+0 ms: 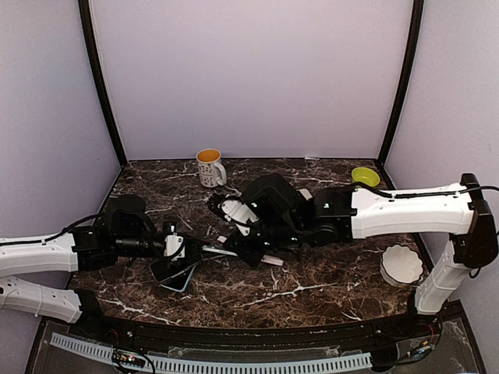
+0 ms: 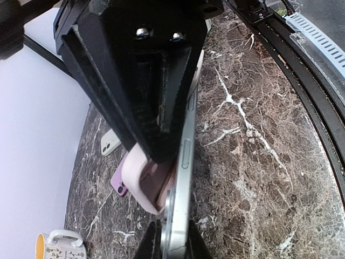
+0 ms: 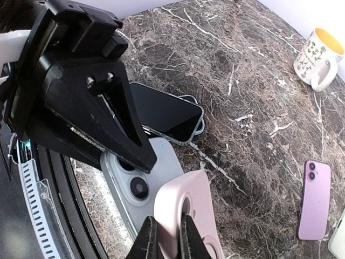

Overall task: Take the phone out of the phone case
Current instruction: Remove the phone case from the phone.

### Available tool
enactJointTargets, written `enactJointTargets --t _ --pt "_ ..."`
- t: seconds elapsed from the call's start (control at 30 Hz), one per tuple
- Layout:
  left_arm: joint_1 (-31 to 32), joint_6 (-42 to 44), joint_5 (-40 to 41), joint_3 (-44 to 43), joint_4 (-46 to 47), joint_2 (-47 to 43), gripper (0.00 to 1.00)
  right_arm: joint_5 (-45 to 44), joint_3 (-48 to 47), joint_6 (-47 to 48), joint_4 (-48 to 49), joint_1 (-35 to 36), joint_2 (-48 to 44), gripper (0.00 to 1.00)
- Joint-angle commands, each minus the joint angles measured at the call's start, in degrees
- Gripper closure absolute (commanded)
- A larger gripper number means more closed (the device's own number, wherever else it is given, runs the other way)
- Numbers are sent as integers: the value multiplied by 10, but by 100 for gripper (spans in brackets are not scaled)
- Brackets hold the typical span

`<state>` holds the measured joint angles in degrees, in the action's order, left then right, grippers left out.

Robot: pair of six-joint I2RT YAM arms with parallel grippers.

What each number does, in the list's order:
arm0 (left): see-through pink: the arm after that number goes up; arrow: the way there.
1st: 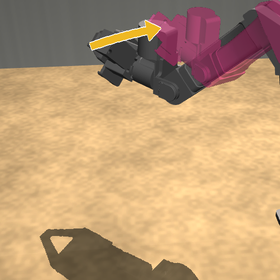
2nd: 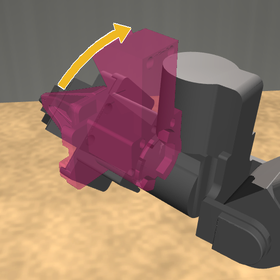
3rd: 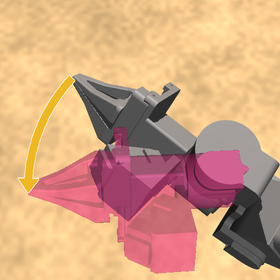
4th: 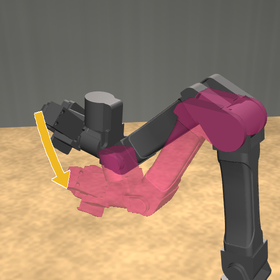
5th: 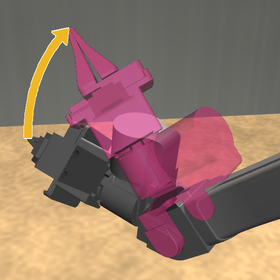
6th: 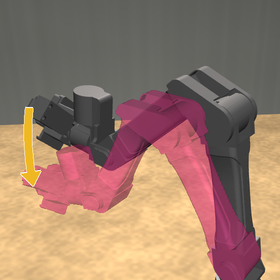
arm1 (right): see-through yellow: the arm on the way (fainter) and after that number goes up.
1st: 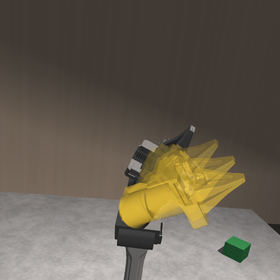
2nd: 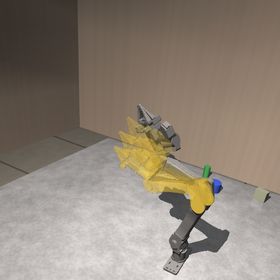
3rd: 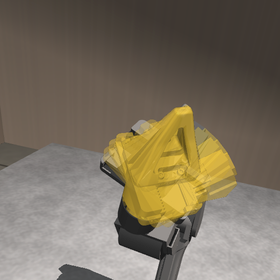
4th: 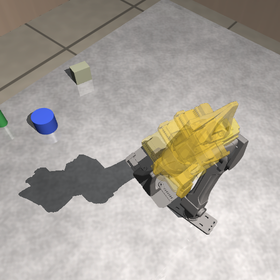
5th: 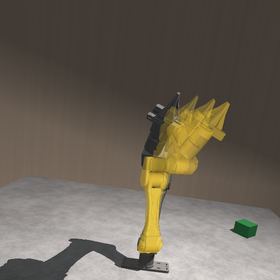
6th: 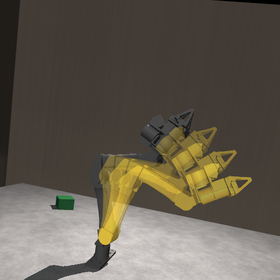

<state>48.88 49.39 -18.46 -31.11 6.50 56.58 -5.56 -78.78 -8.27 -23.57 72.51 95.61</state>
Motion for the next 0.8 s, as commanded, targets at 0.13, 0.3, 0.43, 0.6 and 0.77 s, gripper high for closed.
enactJointTargets --t 0.13,0.3,0.43,0.6,0.77 --pt "-15 -1 85 -13 86 -38 100 -51 90 -58 -131 8 -78 100" --pt "-15 3 80 -14 81 -37 100 -93 136 -85 -155 -23 -148 100" --pt "-14 5 83 -14 81 -38 100 -100 166 -108 -157 -52 -213 100" --pt "-15 4 82 -14 81 -38 100 -92 190 -125 -138 -65 -255 100" --pt "-15 4 84 -14 82 -39 100 -73 212 -139 -98 -76 -263 100"
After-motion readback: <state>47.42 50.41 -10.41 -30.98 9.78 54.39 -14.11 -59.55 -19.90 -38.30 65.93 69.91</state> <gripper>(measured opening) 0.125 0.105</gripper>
